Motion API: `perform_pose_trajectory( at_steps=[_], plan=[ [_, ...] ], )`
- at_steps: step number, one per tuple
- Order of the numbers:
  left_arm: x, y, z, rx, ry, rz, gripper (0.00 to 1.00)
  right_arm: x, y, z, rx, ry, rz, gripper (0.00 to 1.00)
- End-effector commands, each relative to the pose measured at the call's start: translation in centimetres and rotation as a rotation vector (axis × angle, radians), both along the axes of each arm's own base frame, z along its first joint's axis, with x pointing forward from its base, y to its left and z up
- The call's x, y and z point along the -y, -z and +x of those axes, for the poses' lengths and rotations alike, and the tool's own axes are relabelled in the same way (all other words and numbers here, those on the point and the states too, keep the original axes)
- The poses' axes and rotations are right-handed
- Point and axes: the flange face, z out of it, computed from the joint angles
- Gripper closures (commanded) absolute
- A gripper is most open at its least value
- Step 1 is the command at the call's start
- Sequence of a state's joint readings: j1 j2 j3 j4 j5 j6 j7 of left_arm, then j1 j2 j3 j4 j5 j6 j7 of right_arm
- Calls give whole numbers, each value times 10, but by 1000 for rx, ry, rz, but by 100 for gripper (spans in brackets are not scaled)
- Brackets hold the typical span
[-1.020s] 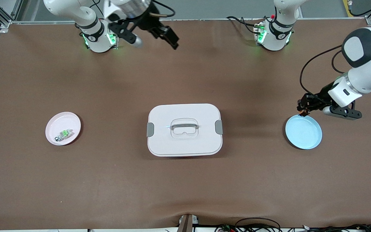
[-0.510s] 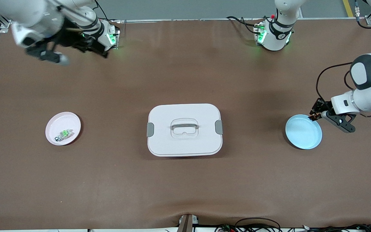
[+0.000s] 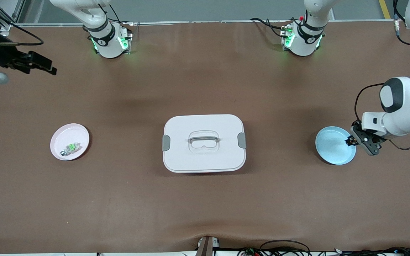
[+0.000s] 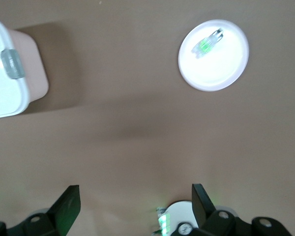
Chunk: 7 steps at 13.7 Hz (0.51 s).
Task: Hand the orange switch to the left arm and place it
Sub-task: 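Carry the switch to the blue plate while the right gripper withdraws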
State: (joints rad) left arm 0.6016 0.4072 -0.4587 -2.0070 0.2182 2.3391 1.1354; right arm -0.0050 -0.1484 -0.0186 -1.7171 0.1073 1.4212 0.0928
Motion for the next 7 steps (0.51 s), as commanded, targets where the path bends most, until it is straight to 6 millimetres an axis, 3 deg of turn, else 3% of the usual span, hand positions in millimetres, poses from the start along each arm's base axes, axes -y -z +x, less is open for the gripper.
perform_pose_trajectory(
  at_steps=[1, 5, 7],
  plan=[
    [4, 26, 7, 17, 145, -13, 100, 24, -15, 2, 52, -12, -40, 0],
    [23, 51, 3, -21, 237, -9, 100, 41, -31, 39, 92, -18, -45, 0],
    [22, 57, 1, -29, 250, -5, 100, 44, -36, 39, 95, -7, -59, 0]
  ],
)
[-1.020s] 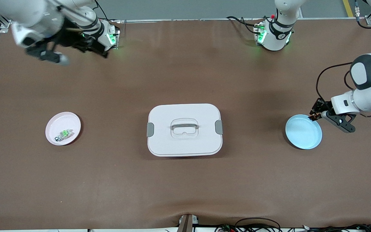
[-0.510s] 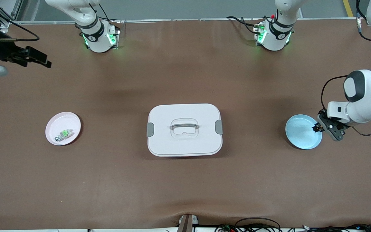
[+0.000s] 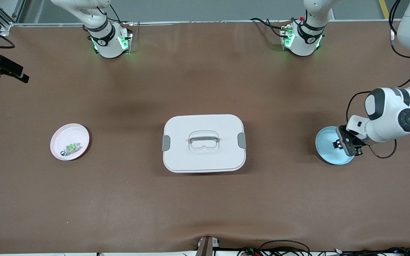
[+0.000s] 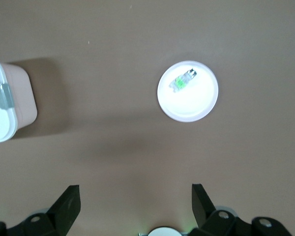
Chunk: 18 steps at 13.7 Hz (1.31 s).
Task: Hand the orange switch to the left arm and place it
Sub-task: 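Lower the switch onto the blue plate and open the left gripper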
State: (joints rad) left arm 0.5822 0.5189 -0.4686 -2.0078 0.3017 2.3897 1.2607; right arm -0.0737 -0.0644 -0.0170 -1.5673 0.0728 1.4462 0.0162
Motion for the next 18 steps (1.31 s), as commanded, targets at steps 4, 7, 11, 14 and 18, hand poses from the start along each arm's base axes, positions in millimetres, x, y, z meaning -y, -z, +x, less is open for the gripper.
perform_pose_trajectory(
  at_steps=[4, 7, 11, 14, 18],
  plan=[
    [4, 7, 1, -2, 31, 3, 0, 1, -2, 12, -14, -10, -28, 0],
    [4, 2, 3, 6, 20, 7, 0, 4, -4, 13, -3, -3, -31, 0],
    [14, -41, 17, 65, -85, 21, 0, 0, -6, 12, -1, -14, -89, 0],
    [30, -92, 27, 77, -294, 24, 0, 1, -9, 12, 19, -9, -90, 0],
    [73, -168, 40, 18, -663, 45, 0, 5, -13, 11, 27, 1, -81, 0]
  ],
)
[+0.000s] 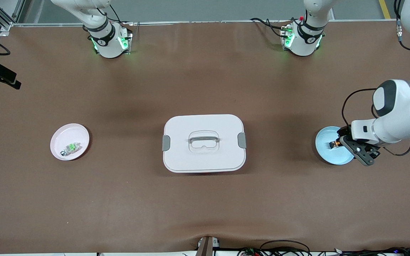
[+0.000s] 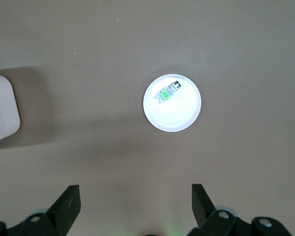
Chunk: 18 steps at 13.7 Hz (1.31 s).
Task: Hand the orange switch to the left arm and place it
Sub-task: 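Lower the switch onto the blue plate and open the left gripper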
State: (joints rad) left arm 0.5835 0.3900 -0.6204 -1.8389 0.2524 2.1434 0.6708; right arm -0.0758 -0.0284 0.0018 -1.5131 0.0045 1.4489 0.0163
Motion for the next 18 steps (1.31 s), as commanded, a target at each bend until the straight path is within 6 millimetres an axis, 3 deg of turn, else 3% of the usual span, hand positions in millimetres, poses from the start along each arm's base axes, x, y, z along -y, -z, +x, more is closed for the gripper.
perform_pose_trajectory(
  at_steps=[1, 4, 9, 14, 15, 16, 18],
  plan=[
    [23, -50, 6, -30, -243, 0, 0, 5, -6, -1, 8, 11, -7, 0],
    [52, -85, 3, -33, -479, 28, 0, 5, -5, -1, 3, 13, -4, 0],
    [62, -131, -6, 23, -714, 50, 0, 0, -6, 0, 9, 2, -4, 0],
    [59, -177, -7, 65, -783, 49, 0, 1, -7, 0, 13, 3, -4, 0],
    [56, -192, -12, 92, -779, 60, 0, 1, -7, 0, 14, 3, -4, 0],
    [67, -199, -17, 106, -771, 82, 0, 1, -7, 0, 14, 3, -4, 0],
    [66, -210, -30, 83, -771, 160, 0, 1, -7, 0, 12, 4, -6, 0]
  ],
)
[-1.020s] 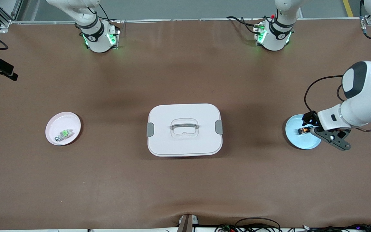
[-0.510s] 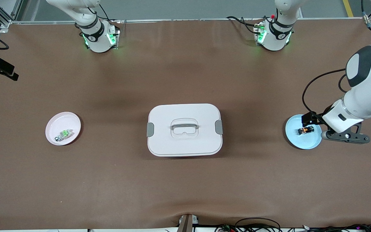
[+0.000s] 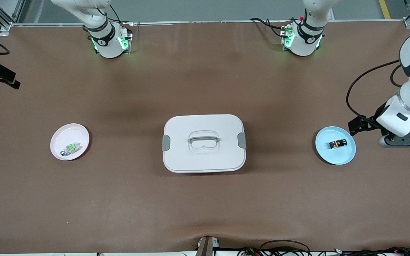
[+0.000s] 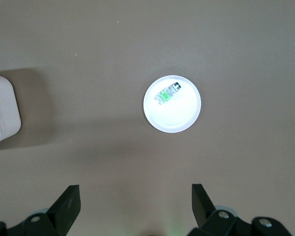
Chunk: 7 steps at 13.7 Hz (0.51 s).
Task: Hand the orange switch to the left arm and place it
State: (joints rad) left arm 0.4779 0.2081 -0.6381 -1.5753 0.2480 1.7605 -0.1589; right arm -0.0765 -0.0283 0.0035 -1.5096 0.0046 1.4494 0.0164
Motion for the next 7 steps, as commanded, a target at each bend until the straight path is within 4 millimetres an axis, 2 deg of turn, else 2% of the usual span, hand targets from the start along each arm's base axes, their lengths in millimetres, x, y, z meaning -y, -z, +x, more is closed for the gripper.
perform_pose_trajectory(
  at_steps=[1, 3, 4, 7],
  plan=[
    [1, -33, -23, -11, 8, 71, 0, 2, -6, -1, 8, 5, -9, 0],
    [-4, -51, -35, -22, 53, 70, 0, 2, -6, -1, 8, 5, -12, 0],
    [-12, -60, -44, -32, 27, 49, 0, 2, -6, -1, 8, 5, -12, 0],
    [-15, -87, -75, -75, -9, -45, 0, 3, -6, -1, 5, 6, -14, 0]
  ],
)
